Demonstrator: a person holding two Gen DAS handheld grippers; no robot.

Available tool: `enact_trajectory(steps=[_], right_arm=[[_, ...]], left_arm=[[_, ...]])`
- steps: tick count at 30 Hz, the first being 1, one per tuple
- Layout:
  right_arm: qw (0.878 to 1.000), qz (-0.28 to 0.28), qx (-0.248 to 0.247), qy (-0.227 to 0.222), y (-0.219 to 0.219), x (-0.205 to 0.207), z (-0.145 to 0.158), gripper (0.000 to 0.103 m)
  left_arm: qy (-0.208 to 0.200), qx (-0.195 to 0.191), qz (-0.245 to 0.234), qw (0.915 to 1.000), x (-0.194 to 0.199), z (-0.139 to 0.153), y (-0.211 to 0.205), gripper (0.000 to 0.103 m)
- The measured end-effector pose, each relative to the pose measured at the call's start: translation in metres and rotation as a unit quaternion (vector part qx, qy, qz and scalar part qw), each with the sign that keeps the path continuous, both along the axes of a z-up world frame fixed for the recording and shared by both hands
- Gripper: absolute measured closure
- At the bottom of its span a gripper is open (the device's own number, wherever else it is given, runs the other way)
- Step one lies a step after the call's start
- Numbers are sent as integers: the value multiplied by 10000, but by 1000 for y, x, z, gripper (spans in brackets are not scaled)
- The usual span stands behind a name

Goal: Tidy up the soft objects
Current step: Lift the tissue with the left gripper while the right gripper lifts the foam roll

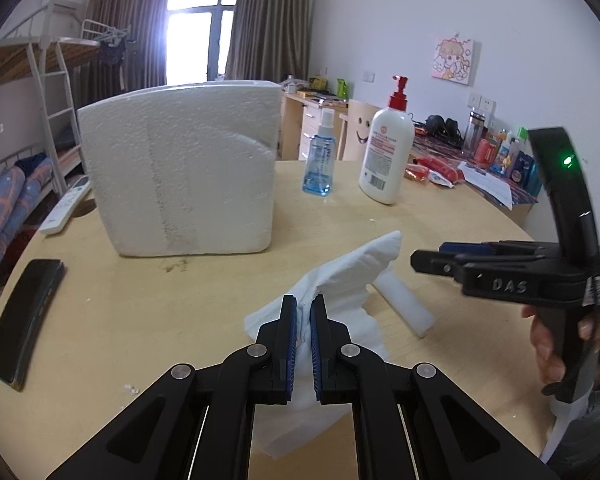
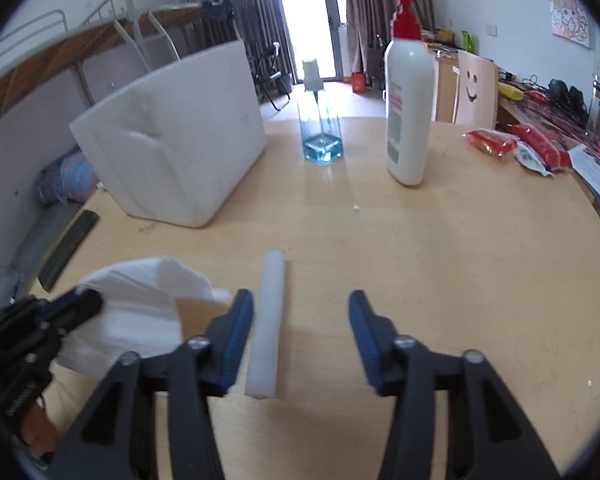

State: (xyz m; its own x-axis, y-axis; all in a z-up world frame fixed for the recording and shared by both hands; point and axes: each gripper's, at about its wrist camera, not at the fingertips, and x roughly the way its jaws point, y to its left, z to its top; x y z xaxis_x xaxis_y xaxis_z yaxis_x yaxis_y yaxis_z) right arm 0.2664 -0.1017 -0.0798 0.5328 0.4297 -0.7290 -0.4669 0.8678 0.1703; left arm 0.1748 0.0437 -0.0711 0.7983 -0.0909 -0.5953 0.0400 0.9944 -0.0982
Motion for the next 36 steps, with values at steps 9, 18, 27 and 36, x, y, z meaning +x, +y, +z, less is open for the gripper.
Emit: enact_trajectory(steps=[9,18,27,36], right_arm=[[9987,217,-450,59,23,-4,-13,47],[9980,226,-590,80,29,-3,-17,47],[9952,344,-906,104,38,-4,-23,77],[9983,450,-308,193,23,-4,-14,85]], left_arm=[[-50,-80,102,9999,-7,0,13,96],[-115,-161,27,9998,-11,0,17,96],[-138,-194,68,9997,-14,1,19,96],[-194,-249,83,9995,-20,4,22,96]])
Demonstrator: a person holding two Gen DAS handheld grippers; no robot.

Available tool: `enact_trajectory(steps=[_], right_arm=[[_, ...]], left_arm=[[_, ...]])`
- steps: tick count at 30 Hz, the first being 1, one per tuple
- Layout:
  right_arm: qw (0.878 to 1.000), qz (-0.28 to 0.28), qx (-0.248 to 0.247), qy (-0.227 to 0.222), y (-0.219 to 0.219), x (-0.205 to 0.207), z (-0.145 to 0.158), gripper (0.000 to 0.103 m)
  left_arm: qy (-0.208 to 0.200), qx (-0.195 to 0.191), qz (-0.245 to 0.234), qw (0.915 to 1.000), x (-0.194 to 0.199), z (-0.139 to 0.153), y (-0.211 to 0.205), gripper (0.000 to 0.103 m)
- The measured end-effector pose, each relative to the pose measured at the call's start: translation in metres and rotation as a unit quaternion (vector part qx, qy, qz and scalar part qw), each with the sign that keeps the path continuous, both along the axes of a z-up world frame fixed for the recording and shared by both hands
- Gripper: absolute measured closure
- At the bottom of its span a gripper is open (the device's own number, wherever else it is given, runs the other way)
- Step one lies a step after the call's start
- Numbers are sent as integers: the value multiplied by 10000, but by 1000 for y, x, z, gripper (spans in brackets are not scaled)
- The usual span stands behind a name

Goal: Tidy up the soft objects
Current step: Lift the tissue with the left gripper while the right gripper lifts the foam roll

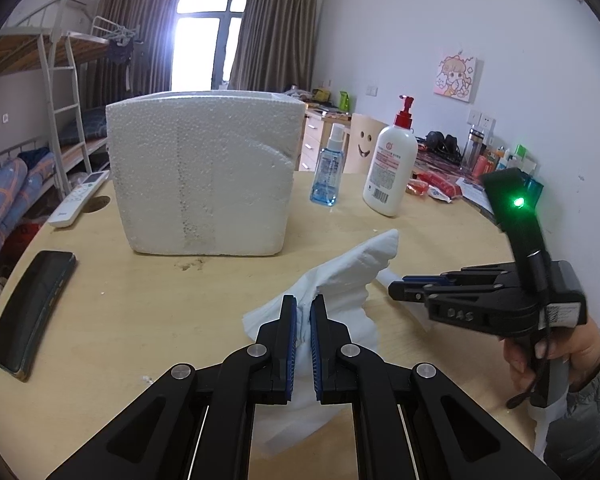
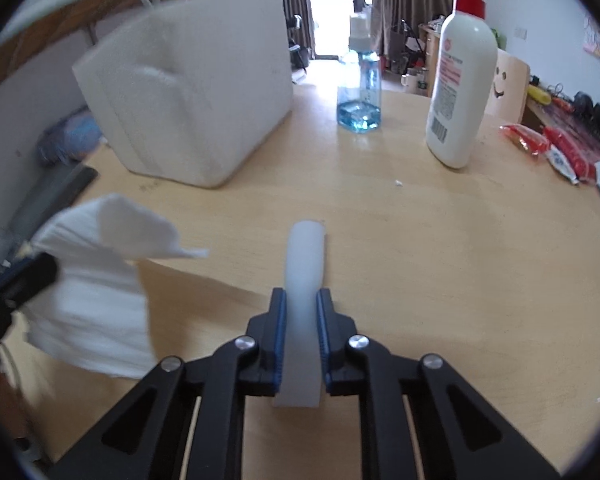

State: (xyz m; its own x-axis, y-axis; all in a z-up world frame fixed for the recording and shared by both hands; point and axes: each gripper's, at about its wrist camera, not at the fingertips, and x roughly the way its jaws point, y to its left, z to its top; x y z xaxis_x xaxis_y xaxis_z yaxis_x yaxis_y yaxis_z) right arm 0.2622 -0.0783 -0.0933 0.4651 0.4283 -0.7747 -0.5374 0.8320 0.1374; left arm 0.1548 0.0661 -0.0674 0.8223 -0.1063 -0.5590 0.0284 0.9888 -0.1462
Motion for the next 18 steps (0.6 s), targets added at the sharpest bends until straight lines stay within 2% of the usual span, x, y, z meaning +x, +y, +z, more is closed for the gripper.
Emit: enact_trajectory(steps=[12,18], right_arm=[[9970,-24,546,-545,-10,-34,45,85],[9942,76,610,-885,-13,-54,60,85]], left_arm=[[-145,6,41,9999,-8,10,3,96],[-286,81,19,9996,-16,22,-1,96]])
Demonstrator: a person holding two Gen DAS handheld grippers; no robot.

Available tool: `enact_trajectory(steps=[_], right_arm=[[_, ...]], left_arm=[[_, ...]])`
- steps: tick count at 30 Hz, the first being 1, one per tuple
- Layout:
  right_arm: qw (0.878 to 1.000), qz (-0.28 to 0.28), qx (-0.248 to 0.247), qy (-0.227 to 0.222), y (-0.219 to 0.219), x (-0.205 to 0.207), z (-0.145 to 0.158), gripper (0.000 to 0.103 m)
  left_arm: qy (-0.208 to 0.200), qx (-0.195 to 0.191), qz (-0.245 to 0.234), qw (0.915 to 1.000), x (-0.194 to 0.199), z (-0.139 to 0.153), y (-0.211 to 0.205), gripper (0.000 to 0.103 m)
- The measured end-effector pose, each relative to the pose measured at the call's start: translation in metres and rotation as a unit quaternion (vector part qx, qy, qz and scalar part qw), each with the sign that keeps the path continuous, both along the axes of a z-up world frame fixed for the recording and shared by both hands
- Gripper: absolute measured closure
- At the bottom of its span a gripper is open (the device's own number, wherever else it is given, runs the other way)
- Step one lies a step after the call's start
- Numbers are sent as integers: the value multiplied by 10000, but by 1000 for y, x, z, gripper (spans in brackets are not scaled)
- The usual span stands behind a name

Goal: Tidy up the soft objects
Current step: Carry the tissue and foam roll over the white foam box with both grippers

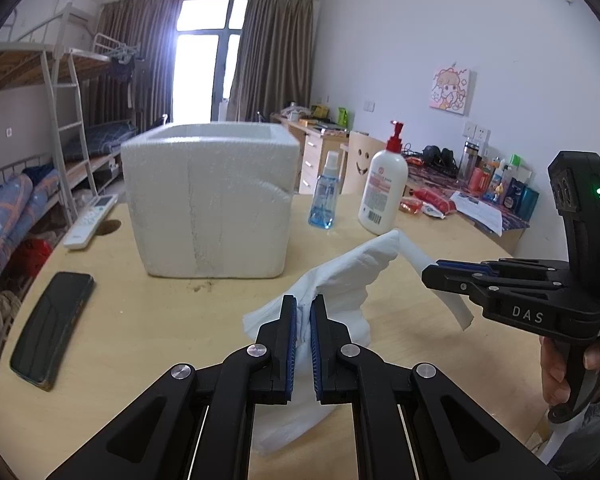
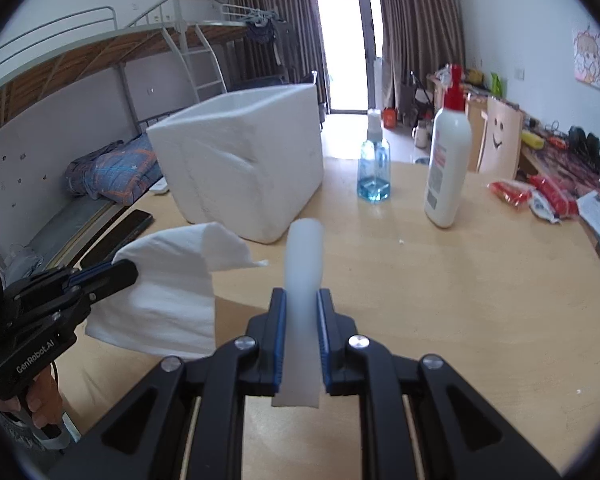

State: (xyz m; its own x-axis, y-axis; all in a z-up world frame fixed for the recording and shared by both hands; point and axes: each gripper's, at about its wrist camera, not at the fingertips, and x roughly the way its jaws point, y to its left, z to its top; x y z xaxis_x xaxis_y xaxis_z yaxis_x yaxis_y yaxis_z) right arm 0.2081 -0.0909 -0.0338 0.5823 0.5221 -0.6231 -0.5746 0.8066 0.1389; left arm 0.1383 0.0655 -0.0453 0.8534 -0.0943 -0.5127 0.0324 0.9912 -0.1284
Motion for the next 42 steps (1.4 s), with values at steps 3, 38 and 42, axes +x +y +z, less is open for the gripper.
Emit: enact_trajectory(steps=[3,38,42], right_arm=[[9999,24,90,-91,-3,-9,6,85],[9922,600,736,-803,1,-77,48,85],[9914,765,749,-752,17,-76,46,85]], left_arm=[[-114,54,-7,9999,-7,7,-3,96],[-941,634,518,9922,-85,59,-2,96],[-932,699,715,9906,-91,58,10,96]])
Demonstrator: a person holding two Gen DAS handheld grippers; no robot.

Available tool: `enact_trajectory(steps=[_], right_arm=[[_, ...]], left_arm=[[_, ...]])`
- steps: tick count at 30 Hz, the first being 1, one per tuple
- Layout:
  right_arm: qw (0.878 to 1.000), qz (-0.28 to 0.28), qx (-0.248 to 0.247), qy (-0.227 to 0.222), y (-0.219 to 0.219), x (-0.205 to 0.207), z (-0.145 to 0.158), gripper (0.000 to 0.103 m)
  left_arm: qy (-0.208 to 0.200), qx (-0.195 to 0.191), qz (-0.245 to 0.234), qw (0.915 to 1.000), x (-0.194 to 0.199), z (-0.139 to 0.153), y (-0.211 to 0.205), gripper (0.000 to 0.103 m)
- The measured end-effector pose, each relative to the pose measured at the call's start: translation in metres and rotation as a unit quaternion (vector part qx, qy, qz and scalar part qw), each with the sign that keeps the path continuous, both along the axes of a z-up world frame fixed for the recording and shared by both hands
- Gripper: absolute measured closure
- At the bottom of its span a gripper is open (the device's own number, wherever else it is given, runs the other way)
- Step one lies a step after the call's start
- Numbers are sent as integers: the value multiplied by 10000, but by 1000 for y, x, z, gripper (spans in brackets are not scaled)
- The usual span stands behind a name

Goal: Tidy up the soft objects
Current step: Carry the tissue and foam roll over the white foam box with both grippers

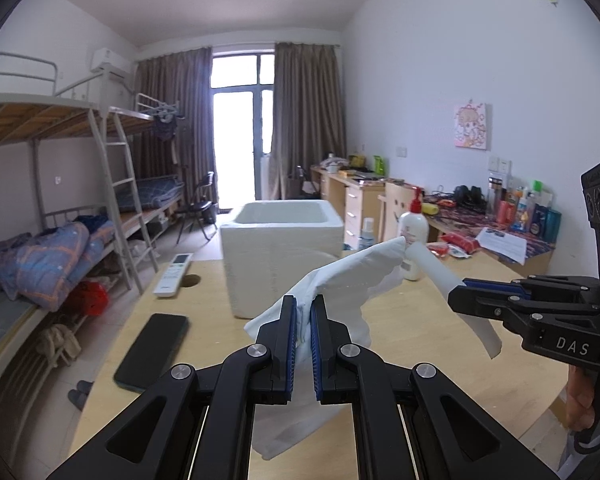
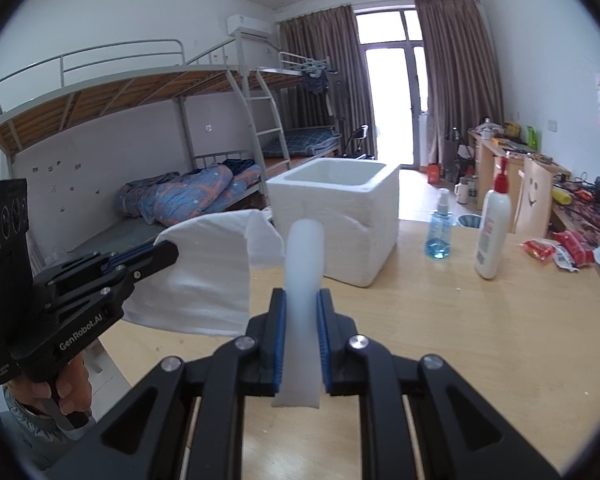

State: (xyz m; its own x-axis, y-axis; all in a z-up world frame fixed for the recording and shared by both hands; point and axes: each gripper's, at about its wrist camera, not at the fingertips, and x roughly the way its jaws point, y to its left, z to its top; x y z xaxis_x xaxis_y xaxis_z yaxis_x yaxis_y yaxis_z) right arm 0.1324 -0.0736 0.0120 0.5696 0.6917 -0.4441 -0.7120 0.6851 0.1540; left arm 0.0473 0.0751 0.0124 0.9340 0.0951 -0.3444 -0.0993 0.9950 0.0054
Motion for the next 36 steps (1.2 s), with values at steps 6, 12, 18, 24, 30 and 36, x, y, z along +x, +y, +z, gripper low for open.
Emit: enact_trajectory(steps=[6,12,18,24,30,36], right_arm=[[9998,170,-60,75,20,4,-4,85],[9996,214,-170,96,33,12,-1,85],[9995,236,-216,18,40,16,6,85],[9990,260,-353,-123,52,21,18,85],[9984,295,-373,-304,60,27,34,85],[9981,217,-408,-410,70,46,47,85]], left_arm=[[21,-9,269,9996,-2,-2,16,96],[99,-49,369,9993,4,-6,28,96],[103,-43,371,9993,12,-4,34,96],[-22,76,395,9992,18,9,38,96],[-193,174,406,9988,27,28,45,96],[-266,217,327,9989,46,45,53,96]])
